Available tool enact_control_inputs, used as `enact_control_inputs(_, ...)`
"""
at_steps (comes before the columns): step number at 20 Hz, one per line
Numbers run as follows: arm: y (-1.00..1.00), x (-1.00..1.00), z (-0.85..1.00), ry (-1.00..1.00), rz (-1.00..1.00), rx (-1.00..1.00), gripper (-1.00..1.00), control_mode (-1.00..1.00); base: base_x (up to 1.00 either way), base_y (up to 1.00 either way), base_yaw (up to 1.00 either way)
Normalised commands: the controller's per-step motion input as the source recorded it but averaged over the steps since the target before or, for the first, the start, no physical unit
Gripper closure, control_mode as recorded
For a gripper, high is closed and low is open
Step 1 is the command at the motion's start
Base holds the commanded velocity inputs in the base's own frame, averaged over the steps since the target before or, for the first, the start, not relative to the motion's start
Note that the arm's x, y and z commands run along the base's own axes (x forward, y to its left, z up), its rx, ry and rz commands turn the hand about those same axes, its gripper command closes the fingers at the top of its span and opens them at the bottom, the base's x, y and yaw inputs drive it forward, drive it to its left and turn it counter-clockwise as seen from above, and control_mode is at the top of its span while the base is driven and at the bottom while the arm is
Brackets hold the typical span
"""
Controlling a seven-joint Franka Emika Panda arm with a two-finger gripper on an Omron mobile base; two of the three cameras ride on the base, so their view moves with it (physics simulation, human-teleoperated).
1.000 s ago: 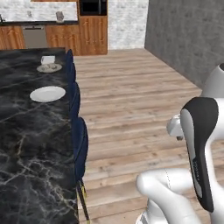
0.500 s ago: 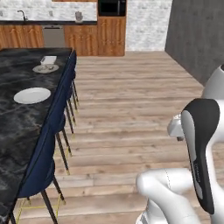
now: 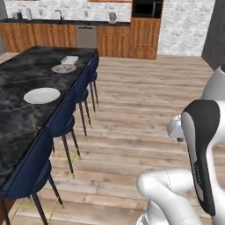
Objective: Place two dumplings into each of the tupperware containers and then place the containers in the fridge.
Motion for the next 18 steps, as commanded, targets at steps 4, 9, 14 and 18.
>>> enact_control_inputs(4, 0.0, 0.0, 0.0, 0.0, 0.0, 0.0, -1.0, 1.0, 0.7, -0.95, 0.24)
enact_control_inputs(9, 0.0, 0.0, 0.0, 0.0, 0.0, 0.0, -1.0, 1.0, 0.74, -0.92, 0.25)
enact_control_inputs(14, 0.0, 0.0, 0.0, 0.0, 0.0, 0.0, -1.0, 1.0, 0.56, -0.93, 0.26)
enact_control_inputs(18, 0.0, 0.0, 0.0, 0.0, 0.0, 0.0, -1.0, 1.0, 0.54, -0.89, 0.3)
